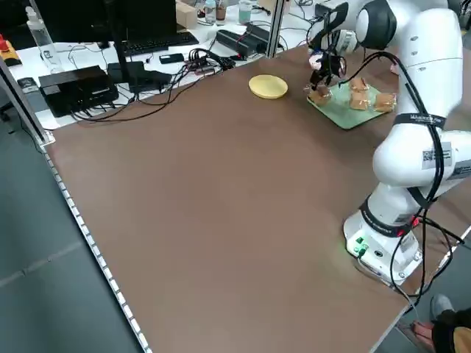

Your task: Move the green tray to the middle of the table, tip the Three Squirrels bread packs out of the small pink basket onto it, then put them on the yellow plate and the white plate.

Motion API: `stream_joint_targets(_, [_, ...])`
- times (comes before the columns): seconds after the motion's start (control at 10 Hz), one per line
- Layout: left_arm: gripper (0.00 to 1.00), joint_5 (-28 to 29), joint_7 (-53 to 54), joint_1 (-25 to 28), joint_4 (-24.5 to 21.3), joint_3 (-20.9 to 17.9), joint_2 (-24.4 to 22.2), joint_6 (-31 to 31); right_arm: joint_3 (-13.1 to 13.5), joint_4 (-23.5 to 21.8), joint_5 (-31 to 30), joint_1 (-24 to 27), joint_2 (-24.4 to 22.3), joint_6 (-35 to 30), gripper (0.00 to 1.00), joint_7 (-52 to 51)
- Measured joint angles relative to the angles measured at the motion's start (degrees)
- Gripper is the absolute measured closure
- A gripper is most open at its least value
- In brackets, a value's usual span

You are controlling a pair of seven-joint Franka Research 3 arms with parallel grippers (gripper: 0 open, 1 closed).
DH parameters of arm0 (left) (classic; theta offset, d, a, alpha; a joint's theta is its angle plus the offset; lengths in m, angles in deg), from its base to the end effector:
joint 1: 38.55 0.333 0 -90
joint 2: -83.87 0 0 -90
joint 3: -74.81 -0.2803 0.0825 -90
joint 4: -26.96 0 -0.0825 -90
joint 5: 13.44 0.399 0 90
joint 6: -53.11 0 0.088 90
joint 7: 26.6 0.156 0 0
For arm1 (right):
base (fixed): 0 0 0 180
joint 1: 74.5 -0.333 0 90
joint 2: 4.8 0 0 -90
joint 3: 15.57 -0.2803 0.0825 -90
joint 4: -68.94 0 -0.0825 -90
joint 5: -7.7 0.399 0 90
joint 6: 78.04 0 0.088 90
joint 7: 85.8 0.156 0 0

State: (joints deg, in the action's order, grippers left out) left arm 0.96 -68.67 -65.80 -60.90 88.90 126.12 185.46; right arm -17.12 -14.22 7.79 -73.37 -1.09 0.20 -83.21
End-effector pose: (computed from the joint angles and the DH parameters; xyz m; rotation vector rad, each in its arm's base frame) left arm 0.5481 -0.4451 0.1508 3.1141 -0.1310 0.1065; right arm 0.5579 0.0040 0.5441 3.1315 -0.0589 -0.2363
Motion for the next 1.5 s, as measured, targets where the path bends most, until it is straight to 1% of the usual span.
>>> stream_joint_targets(0.5, [0.00, -0.6, -0.7, -0.4, 0.0, 0.7, -1.2, -2.0, -0.4, -0.1, 0.1, 0.0, 0.0, 0.0, 0.02, 0.0])
stream_joint_targets(0.9, [0.00, -0.9, -2.1, -2.8, 0.1, 1.0, -2.4, -3.7, -1.1, -0.1, 0.1, -0.3, 0.0, 0.2, 0.02, 0.0])
stream_joint_targets(1.0, [0.00, -0.9, -2.2, -4.5, 0.1, 1.2, -2.4, -3.7, -1.2, -0.1, 0.1, -0.3, 0.0, 0.2, 0.02, 0.0])
stream_joint_targets(1.3, [0.00, -0.9, -3.5, -12.2, 0.0, 1.3, -2.4, -4.1, -1.3, 0.0, 0.1, -0.3, -0.1, 0.2, 0.02, 0.0])
stream_joint_targets(1.4, [0.00, -0.9, -5.7, -13.9, -0.2, 1.3, -2.1, -4.2, -1.3, 0.0, 0.1, -0.3, -0.1, 0.2, 0.02, 0.0])
stream_joint_targets(1.5, [0.00, -1.1, -9.7, -14.6, -0.3, 1.2, -1.6, -4.2, -1.2, 0.0, 0.1, -0.3, -0.1, 0.2, 0.02, 0.0])
